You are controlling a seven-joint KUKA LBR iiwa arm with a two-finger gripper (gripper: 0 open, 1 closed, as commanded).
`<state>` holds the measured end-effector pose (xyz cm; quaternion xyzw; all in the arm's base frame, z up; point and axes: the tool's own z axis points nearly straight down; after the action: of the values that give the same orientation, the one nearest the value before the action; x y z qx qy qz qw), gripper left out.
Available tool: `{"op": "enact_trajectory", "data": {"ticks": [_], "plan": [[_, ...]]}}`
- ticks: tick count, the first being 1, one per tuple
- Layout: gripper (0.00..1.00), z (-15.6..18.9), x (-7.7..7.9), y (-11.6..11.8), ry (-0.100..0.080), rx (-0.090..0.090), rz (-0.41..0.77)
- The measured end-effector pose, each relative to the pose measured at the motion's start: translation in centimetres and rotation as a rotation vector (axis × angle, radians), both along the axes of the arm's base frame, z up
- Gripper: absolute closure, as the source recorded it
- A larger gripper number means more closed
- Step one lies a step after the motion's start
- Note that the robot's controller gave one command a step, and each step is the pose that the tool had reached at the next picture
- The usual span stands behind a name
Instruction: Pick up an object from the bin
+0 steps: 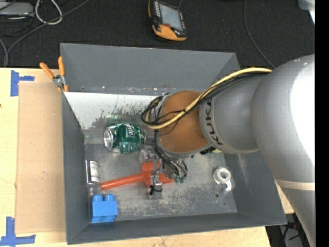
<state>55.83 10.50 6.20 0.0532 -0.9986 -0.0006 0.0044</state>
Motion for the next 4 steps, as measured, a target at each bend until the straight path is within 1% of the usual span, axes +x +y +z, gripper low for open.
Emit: {"op": "enact_trajectory", "data": {"ticks": [1, 2, 4], "plan": [[0.00, 0.7, 0.6, -3.4, -0.027, 0.003, 0.040], [1.00, 0.3, 0.2, -0.8, -0.008, 0.005, 0.019], [1.00, 0.9, 0.1, -0.9, -0.007, 0.005, 0.016]]}}
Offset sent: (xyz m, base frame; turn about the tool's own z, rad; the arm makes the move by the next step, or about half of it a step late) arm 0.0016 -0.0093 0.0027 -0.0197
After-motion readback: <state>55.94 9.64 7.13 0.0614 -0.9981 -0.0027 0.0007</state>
